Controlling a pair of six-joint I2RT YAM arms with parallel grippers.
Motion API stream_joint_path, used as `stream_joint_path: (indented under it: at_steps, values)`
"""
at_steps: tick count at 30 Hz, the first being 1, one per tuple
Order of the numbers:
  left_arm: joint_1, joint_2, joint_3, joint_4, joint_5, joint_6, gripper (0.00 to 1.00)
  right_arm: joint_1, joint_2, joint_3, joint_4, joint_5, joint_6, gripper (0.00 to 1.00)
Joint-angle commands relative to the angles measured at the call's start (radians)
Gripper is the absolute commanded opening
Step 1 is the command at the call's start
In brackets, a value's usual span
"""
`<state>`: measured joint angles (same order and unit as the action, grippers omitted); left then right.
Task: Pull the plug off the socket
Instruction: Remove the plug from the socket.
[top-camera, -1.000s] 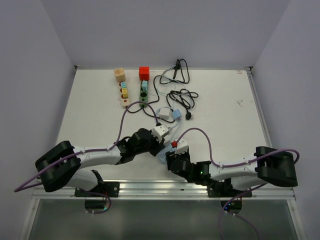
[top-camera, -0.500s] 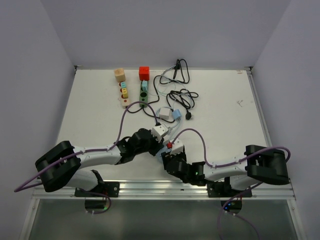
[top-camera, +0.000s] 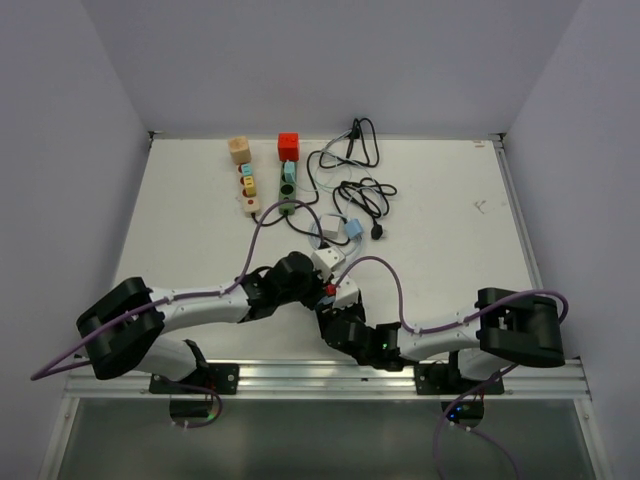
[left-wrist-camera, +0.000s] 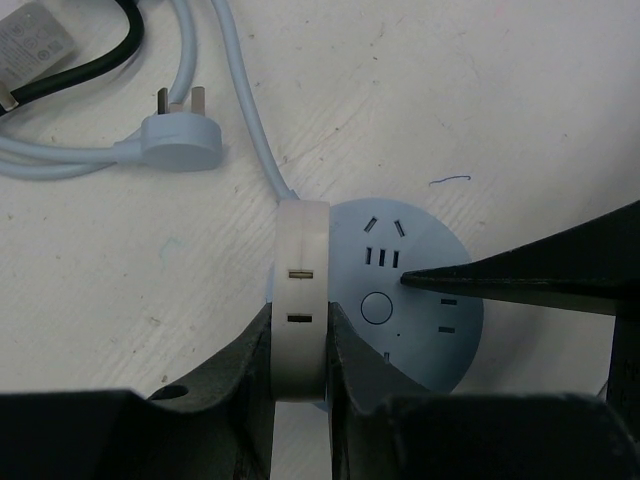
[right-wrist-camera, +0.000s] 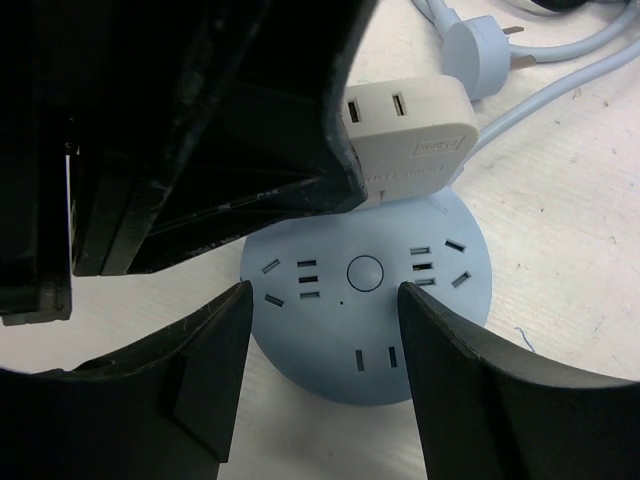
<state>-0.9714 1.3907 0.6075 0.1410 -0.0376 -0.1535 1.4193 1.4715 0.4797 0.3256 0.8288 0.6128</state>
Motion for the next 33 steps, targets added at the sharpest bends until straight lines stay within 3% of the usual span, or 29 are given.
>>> stream_joint_path:
  at_steps: [1, 7, 17, 22, 29, 33]
  values:
    - [-0.006, 0.007, 0.063, -0.060, -0.033, -0.009, 0.00, 0.006, 0.053, -0.003, -0.074, -0.077, 0.036, 0.63]
    - [-0.007, -0.039, -0.004, 0.005, -0.058, -0.044, 0.00, 0.003, 0.038, -0.024, -0.071, -0.074, 0.073, 0.63]
    - [-0.007, -0.225, -0.233, 0.336, -0.143, -0.109, 0.00, -0.005, 0.090, 0.017, -0.103, -0.095, 0.087, 0.63]
    - [-0.009, -0.281, -0.310, 0.425, -0.191, -0.132, 0.00, -0.022, 0.102, 0.011, -0.089, -0.126, 0.096, 0.63]
    - [-0.012, -0.302, -0.310, 0.390, -0.228, -0.133, 0.00, -0.026, 0.124, 0.033, -0.103, -0.140, 0.090, 0.63]
    - [-0.010, -0.259, -0.179, 0.237, -0.232, -0.129, 0.00, -0.028, 0.154, 0.068, -0.129, -0.142, 0.085, 0.63]
